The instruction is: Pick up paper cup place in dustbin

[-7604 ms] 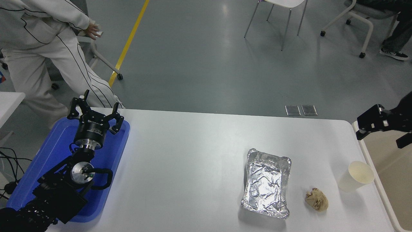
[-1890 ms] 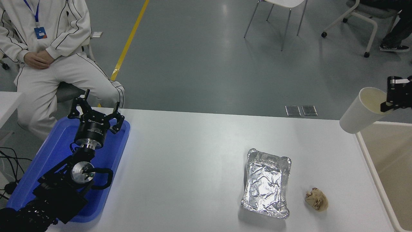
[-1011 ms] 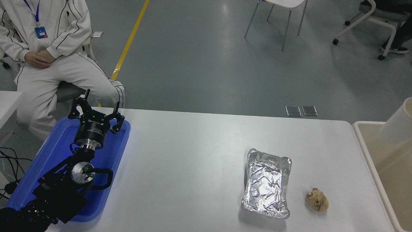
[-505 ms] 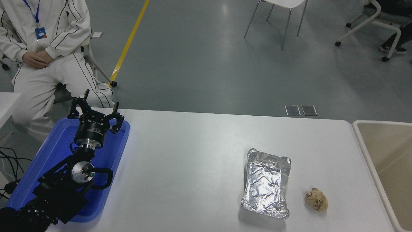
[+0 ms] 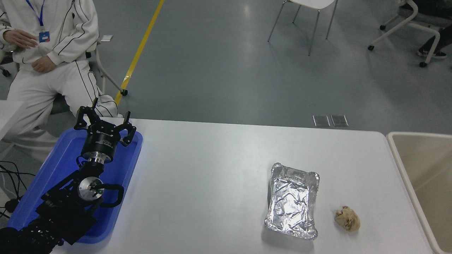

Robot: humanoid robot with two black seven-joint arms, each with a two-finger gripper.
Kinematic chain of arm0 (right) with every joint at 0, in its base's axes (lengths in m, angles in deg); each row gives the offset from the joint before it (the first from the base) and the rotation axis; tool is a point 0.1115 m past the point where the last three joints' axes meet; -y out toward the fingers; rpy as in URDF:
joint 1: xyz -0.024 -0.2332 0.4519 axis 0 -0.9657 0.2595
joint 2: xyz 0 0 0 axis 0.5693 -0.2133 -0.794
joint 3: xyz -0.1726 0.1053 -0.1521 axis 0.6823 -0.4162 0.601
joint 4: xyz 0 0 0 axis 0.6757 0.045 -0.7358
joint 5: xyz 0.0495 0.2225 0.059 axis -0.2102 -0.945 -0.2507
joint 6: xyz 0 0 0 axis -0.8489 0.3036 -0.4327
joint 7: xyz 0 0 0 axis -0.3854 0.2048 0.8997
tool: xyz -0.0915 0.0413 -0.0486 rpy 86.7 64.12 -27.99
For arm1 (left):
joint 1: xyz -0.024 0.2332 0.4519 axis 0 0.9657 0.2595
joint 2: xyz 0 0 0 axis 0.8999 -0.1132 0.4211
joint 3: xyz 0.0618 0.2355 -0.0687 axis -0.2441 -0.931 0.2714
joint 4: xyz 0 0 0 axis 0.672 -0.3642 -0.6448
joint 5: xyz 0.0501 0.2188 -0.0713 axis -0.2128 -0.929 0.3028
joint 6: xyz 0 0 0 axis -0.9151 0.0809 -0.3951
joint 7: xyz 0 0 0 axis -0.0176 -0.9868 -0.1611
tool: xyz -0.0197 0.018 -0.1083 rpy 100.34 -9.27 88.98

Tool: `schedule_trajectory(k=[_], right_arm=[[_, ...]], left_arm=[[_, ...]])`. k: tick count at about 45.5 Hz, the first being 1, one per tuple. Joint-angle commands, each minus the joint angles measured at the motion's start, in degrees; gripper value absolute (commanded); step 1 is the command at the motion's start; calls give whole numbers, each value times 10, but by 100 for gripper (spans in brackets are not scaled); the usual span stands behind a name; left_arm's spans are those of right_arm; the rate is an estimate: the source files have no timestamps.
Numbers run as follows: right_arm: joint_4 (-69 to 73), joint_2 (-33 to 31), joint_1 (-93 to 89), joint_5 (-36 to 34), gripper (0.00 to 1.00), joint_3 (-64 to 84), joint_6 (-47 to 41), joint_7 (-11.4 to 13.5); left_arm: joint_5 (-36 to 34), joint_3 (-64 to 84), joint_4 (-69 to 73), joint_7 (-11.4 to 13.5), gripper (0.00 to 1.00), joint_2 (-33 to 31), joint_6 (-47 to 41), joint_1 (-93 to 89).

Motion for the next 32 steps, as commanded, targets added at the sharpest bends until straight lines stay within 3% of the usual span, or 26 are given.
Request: schedule_trajectory(k=[1,13,23,32], right_arm=[[-25,4,-146,-60,0,-72,149,0],[-113,64,-305,-85,0,-162,220,3],[-200,89,-383,-130,0,-216,220,57],[-290,137,-468,-132,0,-262,233,68]], left_arm=[[0,0,0,1,100,0,0,0],[0,0,0,1,100,0,0,0],[0,0,0,1,100,0,0,0],[0,0,0,1,100,0,0,0]])
